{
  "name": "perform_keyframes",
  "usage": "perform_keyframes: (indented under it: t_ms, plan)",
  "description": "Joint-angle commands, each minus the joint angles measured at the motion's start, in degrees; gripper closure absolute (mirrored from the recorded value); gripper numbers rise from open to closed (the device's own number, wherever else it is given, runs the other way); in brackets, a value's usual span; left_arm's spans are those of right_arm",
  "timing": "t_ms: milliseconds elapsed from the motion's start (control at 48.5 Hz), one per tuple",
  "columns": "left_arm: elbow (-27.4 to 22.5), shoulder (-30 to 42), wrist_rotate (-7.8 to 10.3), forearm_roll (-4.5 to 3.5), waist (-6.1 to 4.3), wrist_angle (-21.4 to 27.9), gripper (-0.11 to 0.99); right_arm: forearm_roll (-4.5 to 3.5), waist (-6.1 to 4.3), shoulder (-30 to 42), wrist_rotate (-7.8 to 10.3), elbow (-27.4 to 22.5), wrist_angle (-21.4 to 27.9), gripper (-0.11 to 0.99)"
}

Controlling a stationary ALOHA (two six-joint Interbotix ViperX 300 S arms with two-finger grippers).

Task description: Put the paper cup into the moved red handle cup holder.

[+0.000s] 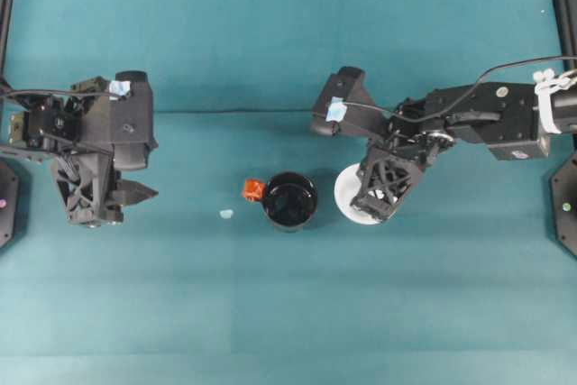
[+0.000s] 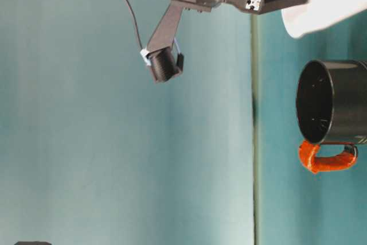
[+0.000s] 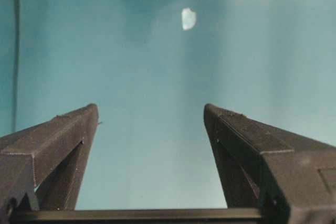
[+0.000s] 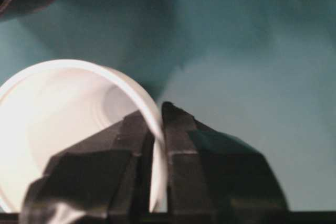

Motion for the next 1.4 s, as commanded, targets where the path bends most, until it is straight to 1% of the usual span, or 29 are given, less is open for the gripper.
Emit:
perform_keyframes:
  t_ms: [0, 103, 144, 206, 248, 309, 351, 413, 454, 474, 495, 516, 598, 639, 660, 701, 763, 784, 866, 908, 928, 949, 990, 1031, 1134, 1196, 1258, 1300, 1382]
  plan:
    - [-0.62, -0.53, 0.0, 0.0, -0.09, -0.35, 0.03, 0.18, 0.26, -0.09, 0.35, -0.62, -0.26, 0.98]
    - [-0.62, -0.53, 0.0, 0.09, -0.09, -0.35, 0.03, 0.18, 0.35, -0.18, 0.35, -0.7, 0.0, 0.98]
    - [-0.62, -0.53, 0.0, 0.0, -0.09, -0.35, 0.03, 0.18, 0.35, -0.35, 0.35, -0.79, 0.26, 0.98]
    - [-0.62, -0.53, 0.0, 0.0, -0.09, -0.35, 0.03, 0.18, 0.35, -0.88, 0.35, -1.14, 1.32, 0.98]
    - [-0.62, -0.62, 0.0, 0.09, -0.09, -0.44, 0.03, 0.18, 0.26, -1.49, 0.35, -1.49, 2.37, 0.98]
    - [-0.62, -0.62, 0.0, 0.0, -0.09, -0.35, 0.03, 0.18, 0.0, -2.64, 0.26, -2.72, 4.48, 0.98]
    - [-0.62, -0.62, -0.09, 0.09, -0.09, -0.35, 0.03, 0.18, -0.26, -3.69, 0.18, -3.78, 6.33, 0.98]
    - [-0.62, -0.62, -0.09, 0.0, -0.09, -0.44, 0.03, 0.18, -0.88, -5.45, 0.0, -5.98, 9.4, 0.98]
    - [-0.62, -0.62, -0.09, 0.0, -0.09, -0.35, 0.03, 0.09, -1.49, -6.77, 0.0, -7.73, 11.6, 0.98]
    - [-0.62, -0.62, -0.09, 0.0, -0.09, -0.35, 0.03, 0.18, -1.76, -7.38, 0.0, -8.61, 12.66, 0.98]
    - [-0.62, -0.62, -0.09, 0.0, -0.09, -0.35, 0.03, 0.09, -2.2, -7.91, -0.09, -9.58, 13.62, 0.98]
    - [-0.62, -0.62, 0.0, 0.09, -0.09, -0.44, 0.03, 0.09, -2.55, -8.53, -0.09, -10.46, 14.5, 0.98]
    - [-0.62, -0.62, 0.09, 0.0, -0.09, -0.35, 0.03, 0.09, -3.78, -10.37, -0.18, -14.41, 17.49, 0.98]
    - [-0.62, -0.62, 0.0, 0.0, -0.09, -0.35, 0.03, 0.09, -4.04, -10.72, -0.18, -15.91, 18.54, 0.98]
    - [-0.62, -0.62, 0.0, 0.0, -0.09, -0.35, 0.03, 0.18, -4.04, -10.63, -0.18, -16.52, 18.98, 0.98]
    - [-0.62, -0.62, 0.0, 0.0, -0.09, -0.44, 0.03, 0.09, -4.04, -10.55, -0.18, -17.67, 19.69, 0.98]
    - [-0.62, -0.62, -0.09, 0.0, 0.0, -0.44, 0.03, 0.18, -3.78, -10.02, -0.18, -18.98, 20.13, 0.98]
    - [-0.62, -0.7, -0.09, 0.0, -0.09, -0.44, 0.03, 0.09, -3.6, -9.76, -0.18, -19.34, 20.13, 0.98]
    - [-0.62, -0.7, -0.18, 0.09, -0.09, -0.35, 0.03, 0.18, -2.9, -8.44, -0.18, -20.48, 20.04, 0.98]
    - [-0.62, -0.79, -0.18, 0.0, -0.09, -0.35, 0.03, 0.09, -2.72, -7.82, -0.18, -21.18, 19.86, 0.98]
    - [-0.62, -0.79, -0.18, 0.0, 0.0, -0.35, 0.03, 0.18, -2.64, -7.56, -0.18, -21.45, 19.69, 0.98]
    - [-0.62, -0.79, -0.18, 0.09, -0.09, -0.35, 0.03, 0.18, -2.55, -7.21, -0.18, -21.71, 19.51, 0.98]
    - [-0.62, -0.88, -0.18, 0.0, -0.09, -0.44, 0.03, 0.09, -2.46, -6.68, -0.26, -22.15, 19.07, 0.98]
    - [-0.62, -0.88, -0.18, 0.0, -0.09, -0.35, 0.03, 0.18, -2.46, -5.89, -0.18, -22.41, 18.19, 0.98]
    - [-0.88, -0.88, -0.09, 0.0, -0.09, -0.35, 0.03, 0.09, -2.2, -4.39, -0.18, -22.85, 16.0, 0.98]
    - [-0.88, -0.88, -0.09, 0.09, -0.09, -0.35, 0.03, 0.18, -1.41, -3.25, -0.18, -23.38, 14.59, 0.98]
    - [-0.88, -0.88, -0.18, 0.0, -0.09, -0.35, 0.03, 0.18, -0.79, -2.02, -0.18, -23.91, 13.45, 0.98]
    - [-0.88, -0.88, -0.09, 0.09, -0.09, -0.44, 0.03, 0.18, -0.18, -1.32, -0.18, -24.43, 12.74, 0.98]
    - [-0.88, -0.88, -0.09, 0.0, -0.09, -0.35, 0.03, 0.18, 0.53, 0.35, -0.18, -25.22, 12.04, 0.98]
